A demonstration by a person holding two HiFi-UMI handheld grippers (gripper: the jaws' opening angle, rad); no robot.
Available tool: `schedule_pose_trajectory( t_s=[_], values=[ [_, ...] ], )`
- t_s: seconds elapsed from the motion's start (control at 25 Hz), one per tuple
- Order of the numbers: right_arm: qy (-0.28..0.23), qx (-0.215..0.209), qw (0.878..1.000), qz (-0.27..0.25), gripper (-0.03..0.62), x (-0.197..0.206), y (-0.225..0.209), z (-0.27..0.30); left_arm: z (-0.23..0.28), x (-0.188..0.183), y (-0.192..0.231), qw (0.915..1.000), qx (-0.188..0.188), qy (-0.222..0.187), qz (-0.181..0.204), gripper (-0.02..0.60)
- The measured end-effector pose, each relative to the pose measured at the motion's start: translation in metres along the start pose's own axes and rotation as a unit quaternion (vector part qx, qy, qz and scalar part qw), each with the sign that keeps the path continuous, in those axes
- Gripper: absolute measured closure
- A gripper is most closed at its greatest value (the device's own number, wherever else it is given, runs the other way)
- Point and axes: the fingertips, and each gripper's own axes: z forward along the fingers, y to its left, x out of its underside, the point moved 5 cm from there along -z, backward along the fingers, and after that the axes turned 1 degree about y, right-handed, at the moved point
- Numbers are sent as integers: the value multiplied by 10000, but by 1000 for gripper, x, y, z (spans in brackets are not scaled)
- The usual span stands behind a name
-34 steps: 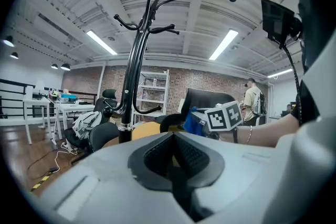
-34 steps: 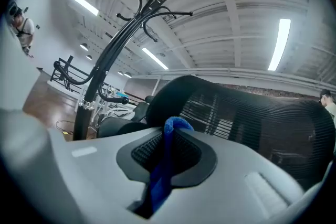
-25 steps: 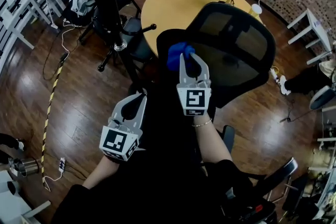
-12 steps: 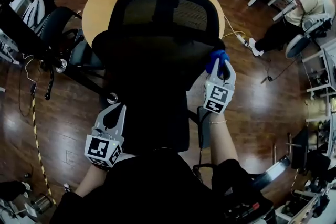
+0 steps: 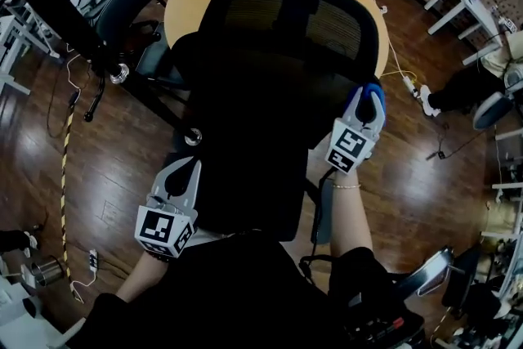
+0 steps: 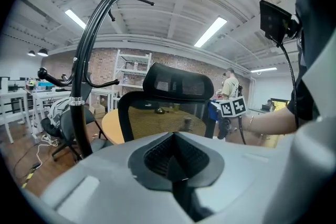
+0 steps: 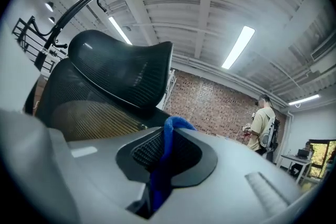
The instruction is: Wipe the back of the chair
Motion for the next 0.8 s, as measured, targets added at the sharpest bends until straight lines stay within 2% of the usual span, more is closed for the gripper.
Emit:
schedule_pose_trajectory(
  t_s=[0.12, 0.32, 0.56, 0.8],
  values=[
    [-234, -545, 9982, -76, 560, -8, 33, 3, -5, 4, 2, 9993, -291, 0, -220, 574],
    [-435, -1231, 9913, -169, 560, -27, 108, 1, -12, 2, 14, 9991, -376, -217, -34, 574],
    [-673, -1965, 9781, -122, 560, -62, 209, -5, 4, 13, 40, 9993, -16, -345, 151, 574],
    [-685, -2840, 9563, -86, 560, -94, 314, -28, 31, 57, 64, 9993, 316, 63, 171, 574]
  ],
)
